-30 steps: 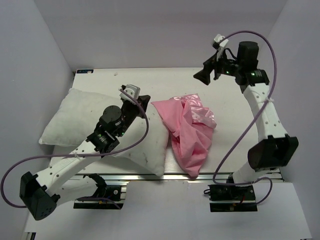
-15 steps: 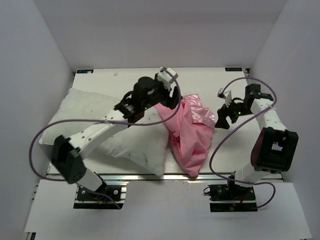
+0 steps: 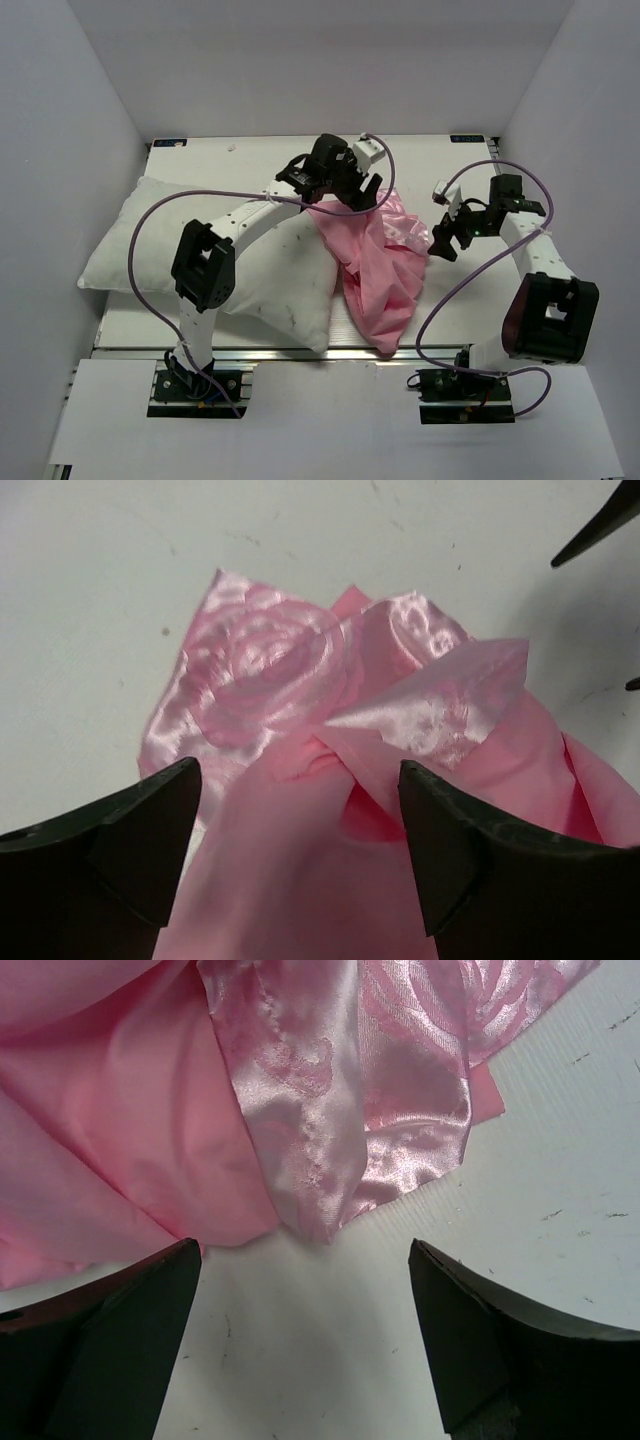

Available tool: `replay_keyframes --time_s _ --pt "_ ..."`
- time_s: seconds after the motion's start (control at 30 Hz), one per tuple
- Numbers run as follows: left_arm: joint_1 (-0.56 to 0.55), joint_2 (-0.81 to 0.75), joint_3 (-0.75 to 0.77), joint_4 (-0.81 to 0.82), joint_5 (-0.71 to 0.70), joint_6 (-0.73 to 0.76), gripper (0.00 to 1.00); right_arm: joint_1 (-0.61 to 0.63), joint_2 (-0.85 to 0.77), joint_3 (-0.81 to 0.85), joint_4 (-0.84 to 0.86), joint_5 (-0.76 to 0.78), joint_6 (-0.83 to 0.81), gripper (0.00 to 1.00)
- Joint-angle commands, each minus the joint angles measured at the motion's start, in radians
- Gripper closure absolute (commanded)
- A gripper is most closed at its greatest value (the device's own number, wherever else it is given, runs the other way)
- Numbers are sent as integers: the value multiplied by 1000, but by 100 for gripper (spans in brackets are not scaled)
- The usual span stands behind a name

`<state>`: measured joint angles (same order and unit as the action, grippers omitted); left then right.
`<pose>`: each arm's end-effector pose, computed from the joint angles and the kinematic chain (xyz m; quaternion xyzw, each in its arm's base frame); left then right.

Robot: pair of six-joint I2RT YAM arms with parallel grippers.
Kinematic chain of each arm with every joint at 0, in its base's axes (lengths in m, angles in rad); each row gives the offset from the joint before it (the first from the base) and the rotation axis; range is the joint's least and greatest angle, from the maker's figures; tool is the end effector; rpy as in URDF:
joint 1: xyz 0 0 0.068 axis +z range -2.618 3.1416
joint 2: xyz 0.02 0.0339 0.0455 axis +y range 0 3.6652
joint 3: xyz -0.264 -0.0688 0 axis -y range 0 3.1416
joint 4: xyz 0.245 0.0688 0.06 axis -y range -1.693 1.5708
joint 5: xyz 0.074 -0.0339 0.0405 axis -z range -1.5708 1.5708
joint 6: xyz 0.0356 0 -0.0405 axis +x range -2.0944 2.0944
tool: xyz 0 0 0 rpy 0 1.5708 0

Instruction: Put the pillow into the pillowcase

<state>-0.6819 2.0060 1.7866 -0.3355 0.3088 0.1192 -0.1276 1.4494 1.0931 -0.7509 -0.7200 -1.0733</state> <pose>0.3621 -0.3079 0.3013 0.4055 0.7658 -0.2625 0.4244 0.2843 -0.0128 0.2562 -0.4869 0.7741 0.1614 0.3711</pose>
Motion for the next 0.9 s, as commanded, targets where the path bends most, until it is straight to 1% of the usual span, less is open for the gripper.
replay_keyframes --time_s 0.0,0.03,0.07,0.1,0.13,0.17,0.23,0.27,0.33,0.5,0.6,0.63,0.7,0.73,0.8,0.83,0.87 --pt "-1 -22 5 -109 -19 31 16 16 28 -15 90 -9 24 10" --pt "1 -32 -15 -103 -33 33 24 23 32 -16 97 -6 24 10" --pt "1 -41 -36 -94 -33 30 28 34 46 -24 108 4 24 11" --pt "4 -56 -67 -89 -31 27 41 61 52 -28 132 29 33 11" --pt "4 -64 -79 -89 -31 20 41 81 57 -35 151 48 39 10" --pt "5 -69 -88 -94 -24 17 55 97 60 -42 177 68 52 11" --pt "8 -96 -117 -94 -19 8 70 149 60 -76 256 124 85 11" --pt "10 -107 -130 -85 -7 -3 85 172 66 -84 277 149 93 11" --pt "16 -148 -167 -73 -7 -16 100 212 83 -88 304 212 108 11" --pt "33 -252 -237 -24 -34 -56 100 235 163 -70 367 333 148 13" --pt "41 -322 -268 -14 -49 -73 100 235 195 -67 389 363 154 23" --pt "41 -338 -276 -11 -56 -75 100 233 203 -55 387 373 157 35" --pt "44 -387 -303 -7 -66 -81 100 233 213 -30 348 379 174 53" --pt "44 -403 -311 -8 -86 -81 100 230 195 -21 334 373 182 70" --pt "50 -446 -338 -4 -105 -82 100 214 151 -15 315 346 193 82" --pt "51 -458 -346 0 -123 -82 100 207 122 -16 311 337 196 91" --pt "53 -470 -354 12 -129 -84 100 201 53 -13 305 324 199 94"
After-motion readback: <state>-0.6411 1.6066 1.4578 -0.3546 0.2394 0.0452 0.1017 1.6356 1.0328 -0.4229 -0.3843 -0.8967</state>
